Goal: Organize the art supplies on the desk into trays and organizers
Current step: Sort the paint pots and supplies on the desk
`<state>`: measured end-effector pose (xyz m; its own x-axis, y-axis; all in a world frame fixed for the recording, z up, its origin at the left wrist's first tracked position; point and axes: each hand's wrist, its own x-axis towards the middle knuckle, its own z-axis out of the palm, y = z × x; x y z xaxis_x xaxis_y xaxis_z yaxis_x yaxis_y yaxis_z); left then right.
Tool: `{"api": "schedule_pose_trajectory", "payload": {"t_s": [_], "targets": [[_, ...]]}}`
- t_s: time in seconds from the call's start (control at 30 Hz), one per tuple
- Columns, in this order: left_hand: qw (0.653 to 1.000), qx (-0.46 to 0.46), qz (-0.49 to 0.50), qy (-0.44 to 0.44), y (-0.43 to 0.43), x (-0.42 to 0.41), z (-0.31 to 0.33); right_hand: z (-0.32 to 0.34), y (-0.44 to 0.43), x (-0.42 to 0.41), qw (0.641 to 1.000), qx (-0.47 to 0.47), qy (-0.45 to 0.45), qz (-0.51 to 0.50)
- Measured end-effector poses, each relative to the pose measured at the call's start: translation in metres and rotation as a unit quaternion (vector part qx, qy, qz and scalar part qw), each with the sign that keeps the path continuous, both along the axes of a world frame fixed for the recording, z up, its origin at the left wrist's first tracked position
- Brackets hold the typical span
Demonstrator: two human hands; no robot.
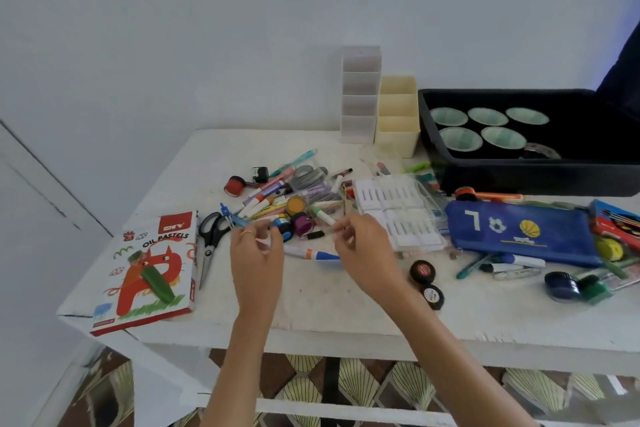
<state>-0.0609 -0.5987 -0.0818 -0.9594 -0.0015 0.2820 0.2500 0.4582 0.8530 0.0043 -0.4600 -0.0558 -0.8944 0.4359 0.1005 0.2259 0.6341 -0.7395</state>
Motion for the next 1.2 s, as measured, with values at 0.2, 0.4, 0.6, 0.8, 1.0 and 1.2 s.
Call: {"api": "schedule_pose_trajectory", "payload": {"t_s": [0.2,0.4,0.6,0.8,1.0,1.2], "targets": [[0.973,-0.212,-0.094,0.002,0.006,-0.044,-0.015,-0.013,-0.022,-0.067,0.994,0.08,-0.021,0.074],[0.979,-0.169,-0.108,0.033,0.003,-0.048,-0.011,-0.027,-0.028,-0.087,0.985,0.154,-0.055,0.05],[0.993,-0.076,-0.079,0.05,-0.008,-0.041,-0.011,-0.03,-0.023,-0.081,0.994,0.093,0.029,0.042],[0.912,0.31,-0.077,-0.258,0.001,-0.026,0.015,-0.01,-0.015,-0.055,0.987,-0.095,0.123,-0.047],[0.916,0.291,-0.12,-0.249,0.015,0.013,0.029,0.012,0.018,-0.001,0.942,-0.305,0.123,-0.069],[0.949,0.159,-0.161,-0.218,0.037,0.048,0.025,0.011,0.057,0.051,0.964,-0.233,0.084,-0.094]]}}
